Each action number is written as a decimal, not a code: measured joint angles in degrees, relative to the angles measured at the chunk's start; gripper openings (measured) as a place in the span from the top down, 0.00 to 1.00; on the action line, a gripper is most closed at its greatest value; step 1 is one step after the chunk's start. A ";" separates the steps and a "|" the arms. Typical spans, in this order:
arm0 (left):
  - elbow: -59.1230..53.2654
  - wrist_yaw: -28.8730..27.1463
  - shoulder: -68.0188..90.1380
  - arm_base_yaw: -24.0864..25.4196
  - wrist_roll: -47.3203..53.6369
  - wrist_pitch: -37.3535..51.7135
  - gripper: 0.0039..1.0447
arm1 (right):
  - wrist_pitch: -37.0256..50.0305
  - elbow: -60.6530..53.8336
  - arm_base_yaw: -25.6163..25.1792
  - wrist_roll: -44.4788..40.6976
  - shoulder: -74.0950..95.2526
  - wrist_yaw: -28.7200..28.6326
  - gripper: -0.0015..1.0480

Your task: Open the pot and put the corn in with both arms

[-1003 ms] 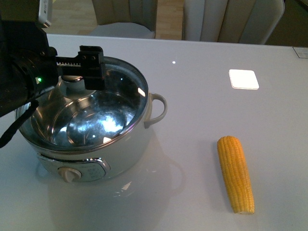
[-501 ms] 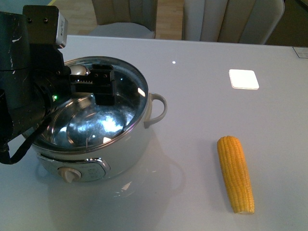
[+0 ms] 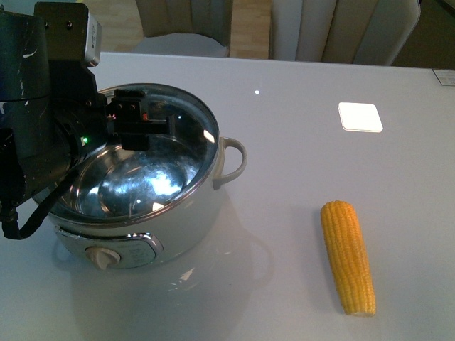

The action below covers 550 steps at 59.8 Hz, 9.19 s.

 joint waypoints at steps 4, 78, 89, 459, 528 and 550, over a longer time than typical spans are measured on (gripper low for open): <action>0.00 -0.09 -0.31 0.00 0.13 -0.28 0.57 | 0.00 0.00 0.00 0.00 0.00 0.00 0.08; 2.40 9.46 -6.23 43.45 7.85 3.74 0.58 | 0.00 0.00 0.00 0.00 0.00 0.00 0.08; -0.22 10.91 3.23 47.93 9.53 12.24 0.58 | 0.00 0.00 0.00 0.00 0.00 0.00 0.08; -36.92 11.93 -116.52 19.93 6.71 -53.13 0.06 | 9.94 30.99 14.10 9.40 98.79 1.49 0.08; -36.92 11.93 -116.52 19.93 6.71 -53.13 0.06 | 12.61 39.32 18.69 8.31 123.64 2.05 0.64; -36.92 11.93 -116.52 19.93 6.71 -53.13 0.06 | 14.78 36.46 18.36 12.83 115.71 -2.54 0.80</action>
